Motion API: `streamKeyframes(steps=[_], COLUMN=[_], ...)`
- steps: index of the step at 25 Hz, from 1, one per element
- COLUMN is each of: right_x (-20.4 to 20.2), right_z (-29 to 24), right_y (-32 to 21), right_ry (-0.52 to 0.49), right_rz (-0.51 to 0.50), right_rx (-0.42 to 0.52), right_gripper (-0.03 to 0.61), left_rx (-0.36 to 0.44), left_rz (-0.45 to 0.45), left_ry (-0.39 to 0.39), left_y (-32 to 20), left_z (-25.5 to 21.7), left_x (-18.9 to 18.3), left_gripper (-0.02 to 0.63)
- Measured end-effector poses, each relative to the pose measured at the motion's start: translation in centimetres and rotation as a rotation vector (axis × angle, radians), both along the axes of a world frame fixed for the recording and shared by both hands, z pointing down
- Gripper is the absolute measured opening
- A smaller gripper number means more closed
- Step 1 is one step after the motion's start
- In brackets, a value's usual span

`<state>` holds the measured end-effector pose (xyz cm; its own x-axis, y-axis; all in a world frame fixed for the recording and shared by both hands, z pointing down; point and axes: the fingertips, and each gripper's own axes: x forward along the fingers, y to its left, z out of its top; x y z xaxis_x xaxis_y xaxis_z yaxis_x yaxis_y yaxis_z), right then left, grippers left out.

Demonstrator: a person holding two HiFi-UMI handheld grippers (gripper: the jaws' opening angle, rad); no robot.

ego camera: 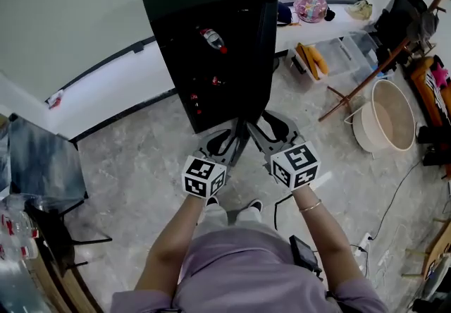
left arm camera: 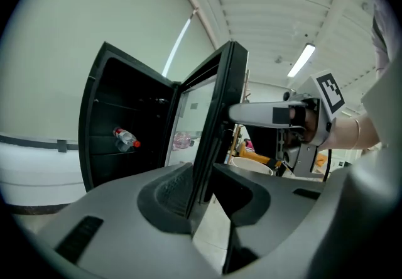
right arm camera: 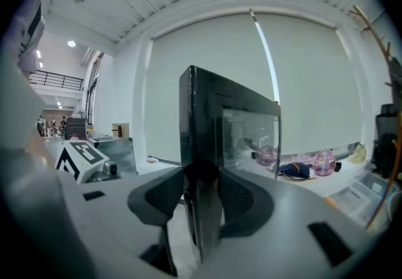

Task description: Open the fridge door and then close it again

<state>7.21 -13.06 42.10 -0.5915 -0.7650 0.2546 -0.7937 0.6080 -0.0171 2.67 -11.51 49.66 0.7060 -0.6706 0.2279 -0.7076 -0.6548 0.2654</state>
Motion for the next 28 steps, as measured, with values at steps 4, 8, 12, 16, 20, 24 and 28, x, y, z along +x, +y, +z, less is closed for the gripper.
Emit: streamKeyframes(steps=[4, 8, 12, 16, 20, 24, 28], right_x=[-2.9, -5.1, -5.5, -5.6, -6.0, -6.7, -7.8], right_z=[0.1, -0.2, 0.2, 1.2, 2.2, 3.0, 3.1], right_y=[-0.9, -1.6, -2.2, -2.5, -2.7, -3.0, -3.6], right_ry=[-0.010, -0.041, -0.058, -0.074, -0.078, -0.079, -0.077], right_rz=[-0.034, -0.037, -0.004, 0.036, 0.063, 0.084, 0.089], right_rx=[0.001, 0.003, -0.007, -0.040, -0.070, -0.095, -0.091], right_gripper=[0.173, 0.172, 0.172, 0.172, 0.170, 0.167, 0.167], left_rx=[0.011, 0.009, 0.000, -0.010, -0.033, -0.047, -0.045], left_rz=[0.007, -0.021, -0.055, -0.097, -0.163, -0.206, -0.229], left_ry=[0.003, 0.003, -0.027, -0.047, -0.023, -0.005, -0.015], left_y=[-0.3, -1.5, -3.8, -5.8, -8.1, -10.6, -12.9], left_z=[-0.3, -0.3, 0.0, 0.1, 0.2, 0.2, 0.3], left_x=[-0.6, -1.8, -3.5, -5.9, -8.6, -11.4, -13.4], left_gripper=[0.084, 0.089, 0.097, 0.101, 0.101, 0.077, 0.060])
